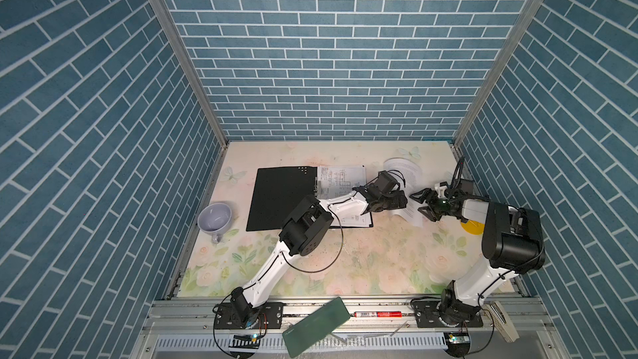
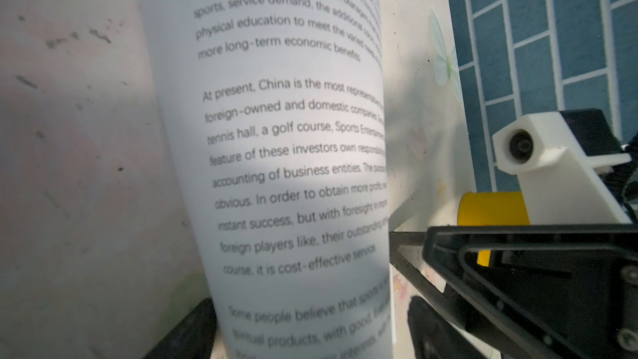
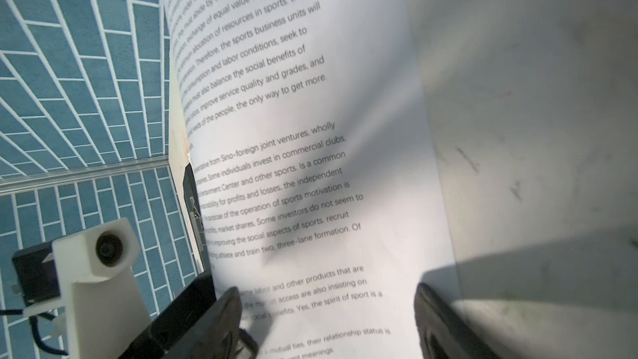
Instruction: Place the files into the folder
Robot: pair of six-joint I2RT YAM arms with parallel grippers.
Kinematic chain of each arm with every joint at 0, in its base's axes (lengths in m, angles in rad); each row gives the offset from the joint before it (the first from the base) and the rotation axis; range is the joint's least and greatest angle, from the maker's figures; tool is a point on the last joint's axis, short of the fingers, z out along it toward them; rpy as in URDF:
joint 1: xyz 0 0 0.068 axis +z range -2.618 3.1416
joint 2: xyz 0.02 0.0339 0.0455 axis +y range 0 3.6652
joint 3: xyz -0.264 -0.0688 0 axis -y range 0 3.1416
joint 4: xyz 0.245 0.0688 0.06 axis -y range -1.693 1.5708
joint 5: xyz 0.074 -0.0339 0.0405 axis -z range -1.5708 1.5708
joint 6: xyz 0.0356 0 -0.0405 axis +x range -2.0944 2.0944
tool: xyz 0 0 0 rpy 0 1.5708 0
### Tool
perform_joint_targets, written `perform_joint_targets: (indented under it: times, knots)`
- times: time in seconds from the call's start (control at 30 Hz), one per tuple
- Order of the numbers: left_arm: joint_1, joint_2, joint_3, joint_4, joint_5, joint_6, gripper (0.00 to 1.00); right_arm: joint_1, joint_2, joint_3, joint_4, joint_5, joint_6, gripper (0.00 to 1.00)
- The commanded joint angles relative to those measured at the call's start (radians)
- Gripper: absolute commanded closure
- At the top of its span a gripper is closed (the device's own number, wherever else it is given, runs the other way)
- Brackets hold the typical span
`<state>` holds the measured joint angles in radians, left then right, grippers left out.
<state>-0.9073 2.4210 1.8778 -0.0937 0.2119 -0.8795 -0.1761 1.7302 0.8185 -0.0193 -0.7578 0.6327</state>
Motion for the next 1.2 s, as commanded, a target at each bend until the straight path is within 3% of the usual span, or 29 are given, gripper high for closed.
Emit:
perform_joint_targets:
  times: [0.0,0.57,1.17]
  knots:
    - [-0.006,0.039,0.017,-0.014,0.006,-0.013,0.19,0.012,0.022,-0.038,-0.057,0.015,0.027,0.22]
    - [0.001,-0.001,-0.022,0.097,0.003,-0.050,0.49,-0.004,-0.036,0.045,-0.166,0.030,-0.021,0.21]
    - [0.019,-0.057,-0.099,0.280,0.021,-0.172,0.57,-0.166,-0.103,-0.044,-0.131,-0.008,-0.027,0.19]
